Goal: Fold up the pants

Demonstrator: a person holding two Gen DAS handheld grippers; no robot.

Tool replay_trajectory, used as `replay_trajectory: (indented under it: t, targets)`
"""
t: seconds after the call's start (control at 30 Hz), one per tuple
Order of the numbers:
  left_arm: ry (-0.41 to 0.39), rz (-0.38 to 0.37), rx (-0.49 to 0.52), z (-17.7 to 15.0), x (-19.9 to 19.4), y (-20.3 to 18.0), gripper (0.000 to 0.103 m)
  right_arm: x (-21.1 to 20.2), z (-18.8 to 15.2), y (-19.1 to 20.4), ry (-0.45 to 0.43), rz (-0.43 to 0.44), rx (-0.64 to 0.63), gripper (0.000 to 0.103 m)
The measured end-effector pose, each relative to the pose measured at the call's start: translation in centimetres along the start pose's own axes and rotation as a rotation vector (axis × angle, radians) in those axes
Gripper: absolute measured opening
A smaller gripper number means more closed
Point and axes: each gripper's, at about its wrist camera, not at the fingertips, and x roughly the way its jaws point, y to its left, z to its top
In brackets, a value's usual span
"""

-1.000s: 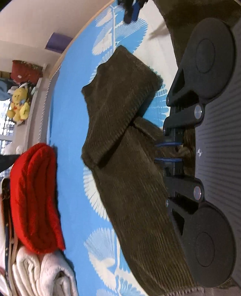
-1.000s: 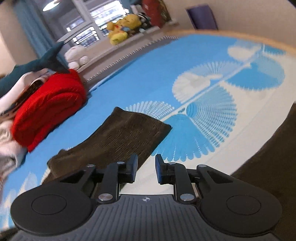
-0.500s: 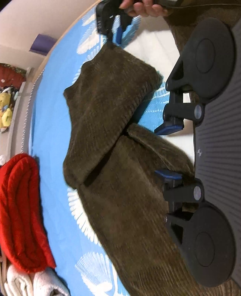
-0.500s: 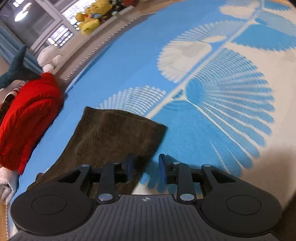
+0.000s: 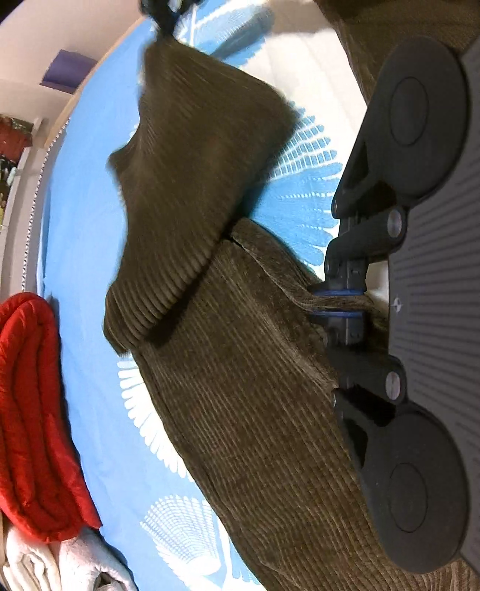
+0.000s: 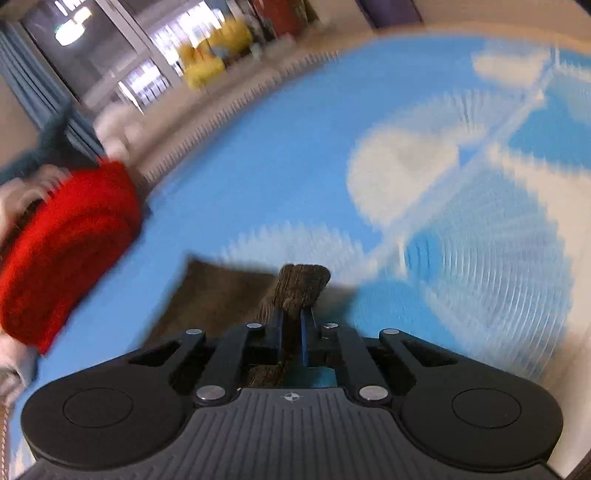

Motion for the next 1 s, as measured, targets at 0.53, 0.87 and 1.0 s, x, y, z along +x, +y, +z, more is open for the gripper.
replay_trajectory:
  t: [0.53, 0.87, 1.0]
  targets:
    - [0.002, -0.174, 0.295, -0.5, -5.3, 1.1, 0.007, -5.7, 4.6, -13.8, -0.092, -0.434, 0.1, 0.008]
    - [0.083, -0.37, 0.42, -3.0, -6.1, 0.4, 0.033, -5.0, 4.1, -17.6, 0.035, -0.605, 0.074, 0.012]
    - [-0.075, -0.372, 0.164, -0.7, -8.8, 5.9, 0.042, -6.1, 4.7, -17.5, -0.032, -0.725, 0.047, 0.012]
